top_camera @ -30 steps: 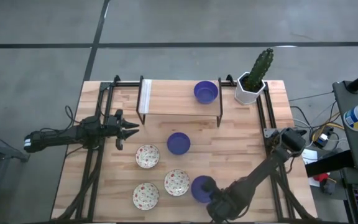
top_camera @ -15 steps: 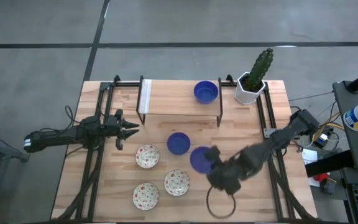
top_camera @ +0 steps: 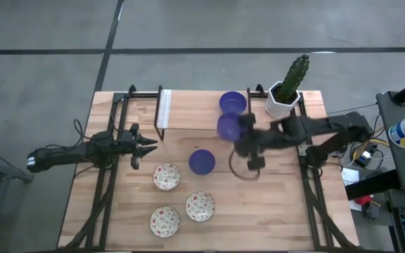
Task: Pick & Place Mini bowls
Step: Stack the bottom violet bowl on top of the violet bowl on the shelf
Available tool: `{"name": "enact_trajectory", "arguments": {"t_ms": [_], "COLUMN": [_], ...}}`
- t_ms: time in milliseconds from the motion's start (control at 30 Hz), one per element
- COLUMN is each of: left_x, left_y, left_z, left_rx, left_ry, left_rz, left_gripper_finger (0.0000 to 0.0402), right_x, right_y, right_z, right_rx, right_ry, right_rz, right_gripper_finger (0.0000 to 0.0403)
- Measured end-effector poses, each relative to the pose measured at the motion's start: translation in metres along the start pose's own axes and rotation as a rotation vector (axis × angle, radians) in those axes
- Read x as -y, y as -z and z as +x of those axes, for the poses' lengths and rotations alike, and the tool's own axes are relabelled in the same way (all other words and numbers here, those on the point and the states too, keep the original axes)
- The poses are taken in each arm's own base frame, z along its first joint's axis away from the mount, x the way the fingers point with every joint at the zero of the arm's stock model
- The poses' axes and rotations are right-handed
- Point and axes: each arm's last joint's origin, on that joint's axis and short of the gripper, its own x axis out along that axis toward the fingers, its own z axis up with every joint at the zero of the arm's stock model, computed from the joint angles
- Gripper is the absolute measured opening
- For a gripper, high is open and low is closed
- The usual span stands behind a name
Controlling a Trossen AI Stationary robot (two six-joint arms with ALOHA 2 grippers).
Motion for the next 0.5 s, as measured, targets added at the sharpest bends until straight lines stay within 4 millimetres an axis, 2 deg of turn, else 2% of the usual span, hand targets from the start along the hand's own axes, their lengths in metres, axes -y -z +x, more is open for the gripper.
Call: {"name": "enact_trajectory", "arguments": {"t_ms": [300, 500], "left_x": [0.000, 0.000], "left_y": [0.000, 0.000], "left_z": [0.000, 0.000], "left_rx": [0.000, 0.000], "left_ry": [0.000, 0.000], "left_rz": [0.000, 0.000], "left_gripper_finger": [0.0106, 0.0106], "right_x": [0.064, 0.103], "right_y": [0.004, 0.012], "right_z": [0.012, 0.027], "right_rx": [-0.100, -0.149], "right_ry": [0.079, 0.029], "right_rz": [0.003, 0.058], "right_gripper_finger": [0.0008, 0.0008]}}
